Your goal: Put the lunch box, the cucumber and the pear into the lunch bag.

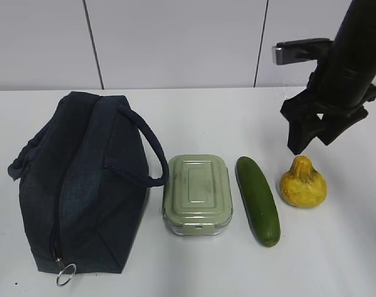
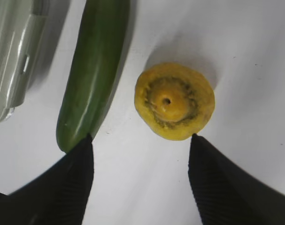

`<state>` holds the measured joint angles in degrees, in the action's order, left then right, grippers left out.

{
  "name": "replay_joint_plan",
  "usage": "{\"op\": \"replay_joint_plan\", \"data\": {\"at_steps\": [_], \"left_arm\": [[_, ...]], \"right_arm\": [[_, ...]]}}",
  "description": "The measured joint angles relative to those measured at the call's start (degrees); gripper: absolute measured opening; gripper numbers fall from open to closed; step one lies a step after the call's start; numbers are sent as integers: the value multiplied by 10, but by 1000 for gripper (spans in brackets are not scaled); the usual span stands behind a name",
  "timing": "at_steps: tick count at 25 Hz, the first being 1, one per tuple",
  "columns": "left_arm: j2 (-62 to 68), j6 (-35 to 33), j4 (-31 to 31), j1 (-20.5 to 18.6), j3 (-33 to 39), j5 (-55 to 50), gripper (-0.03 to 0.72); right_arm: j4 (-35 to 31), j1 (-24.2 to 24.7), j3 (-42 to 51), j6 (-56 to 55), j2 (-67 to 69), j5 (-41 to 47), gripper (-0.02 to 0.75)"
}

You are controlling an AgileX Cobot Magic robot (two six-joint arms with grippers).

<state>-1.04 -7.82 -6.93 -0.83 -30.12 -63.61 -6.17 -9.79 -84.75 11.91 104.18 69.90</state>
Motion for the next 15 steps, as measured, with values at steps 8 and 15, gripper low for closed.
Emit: {"op": "replay_joint_plan", "data": {"at_steps": [8, 15], "left_arm": [[0, 0, 0, 0, 0, 0, 238], [0, 0, 0, 0, 0, 0, 238]], "right_arm": [[27, -2, -3, -36, 53, -30, 493], [28, -2, -4, -40, 79, -57, 493]]}}
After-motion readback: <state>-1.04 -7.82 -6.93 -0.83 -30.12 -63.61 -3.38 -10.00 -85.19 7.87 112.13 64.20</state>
